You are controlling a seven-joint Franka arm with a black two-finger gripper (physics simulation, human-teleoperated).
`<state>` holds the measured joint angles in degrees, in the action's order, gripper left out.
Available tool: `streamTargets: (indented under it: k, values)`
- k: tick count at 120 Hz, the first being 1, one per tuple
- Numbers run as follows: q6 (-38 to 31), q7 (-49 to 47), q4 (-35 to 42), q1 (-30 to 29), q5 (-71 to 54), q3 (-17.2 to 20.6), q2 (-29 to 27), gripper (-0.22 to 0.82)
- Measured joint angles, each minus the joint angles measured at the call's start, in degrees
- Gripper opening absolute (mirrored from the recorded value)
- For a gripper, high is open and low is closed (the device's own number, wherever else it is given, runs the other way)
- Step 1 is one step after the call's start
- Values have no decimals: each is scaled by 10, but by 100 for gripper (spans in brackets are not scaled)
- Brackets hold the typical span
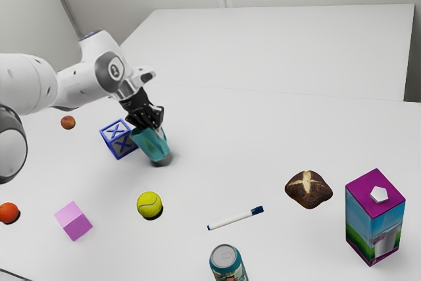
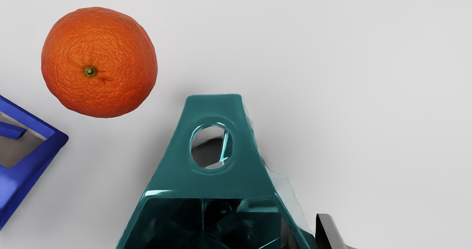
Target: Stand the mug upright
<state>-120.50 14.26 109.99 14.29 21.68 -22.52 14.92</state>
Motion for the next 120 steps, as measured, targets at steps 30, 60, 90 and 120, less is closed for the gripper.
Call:
streamTargets:
  k: [30,60,90,120]
  values:
    - [-12,-98,4,23,-72,-4,0,-17]
    - [-10,-185,6,36,-127,-4,0,-17]
    - [-11,-268,26,63,-176,-10,-10,-17]
    - [-36,-334,47,82,-206,-19,-14,-17]
